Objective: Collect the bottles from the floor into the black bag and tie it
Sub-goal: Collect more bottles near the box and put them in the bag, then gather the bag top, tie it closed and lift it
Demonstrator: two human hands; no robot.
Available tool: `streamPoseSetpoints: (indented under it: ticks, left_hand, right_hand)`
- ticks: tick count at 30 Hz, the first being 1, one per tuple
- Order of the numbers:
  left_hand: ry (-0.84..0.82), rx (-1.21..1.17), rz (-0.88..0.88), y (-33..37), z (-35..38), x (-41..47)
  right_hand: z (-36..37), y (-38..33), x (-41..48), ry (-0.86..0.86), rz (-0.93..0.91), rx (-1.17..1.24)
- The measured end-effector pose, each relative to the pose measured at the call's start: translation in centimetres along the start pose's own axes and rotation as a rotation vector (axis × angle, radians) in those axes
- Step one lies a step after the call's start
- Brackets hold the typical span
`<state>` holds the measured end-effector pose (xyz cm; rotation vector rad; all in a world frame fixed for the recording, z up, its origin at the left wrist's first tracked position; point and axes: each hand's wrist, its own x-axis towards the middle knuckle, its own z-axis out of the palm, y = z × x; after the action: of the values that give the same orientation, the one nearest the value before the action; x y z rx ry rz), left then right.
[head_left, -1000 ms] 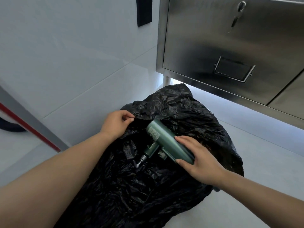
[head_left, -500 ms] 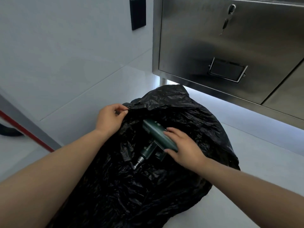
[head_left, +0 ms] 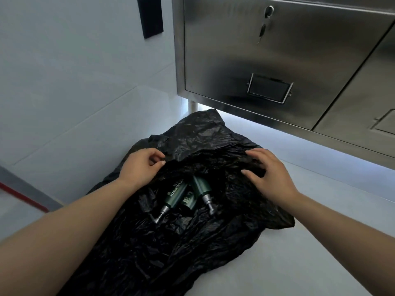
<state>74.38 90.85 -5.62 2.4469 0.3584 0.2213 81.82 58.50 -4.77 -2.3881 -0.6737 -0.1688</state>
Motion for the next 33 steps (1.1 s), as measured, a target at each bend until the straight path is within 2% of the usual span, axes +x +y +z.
streamPoseSetpoints:
  ticks: [5, 11, 14, 17, 24, 29, 33]
  left_hand:
    - [-0.018, 0.154, 0.128, 1.0, 0.8, -0.2]
    - [-0.019, 0.162, 0.106, 1.9, 0.9, -0.9]
    - [-0.027, 0.156, 0.093, 2.1, 0.9, -1.3]
    - [-0.031, 0.152, 0.101, 2.2, 0.9, -1.5]
    - [0.033, 0.007, 0.174, 4.2, 0.2, -1.8]
    - [0.028, -0.255, 0.199, 6.7, -0.9, -2.2]
    - [0.009, -0.332, 0.229, 8.2, -1.2, -2.6]
  right_hand:
    - [-0.7, 2.5, -1.0, 0.03, 0.123, -0.03]
    - [-0.2, 4.7, -2.3, -0.059, 0.248, 0.02]
    - [0.4, 5.0, -2.6, -0.137, 0.238, -0.014]
    - [0.2, 4.1, -1.9, -0.079, 0.248, 0.003]
    - [-1.9, -1.9, 2.8, -0.009, 0.154, 0.277]
    - [-1.3, -6.0, 3.7, -0.007, 0.087, 0.374]
    - [-0.8, -8.4, 3.8, -0.023, 0.013, 0.419]
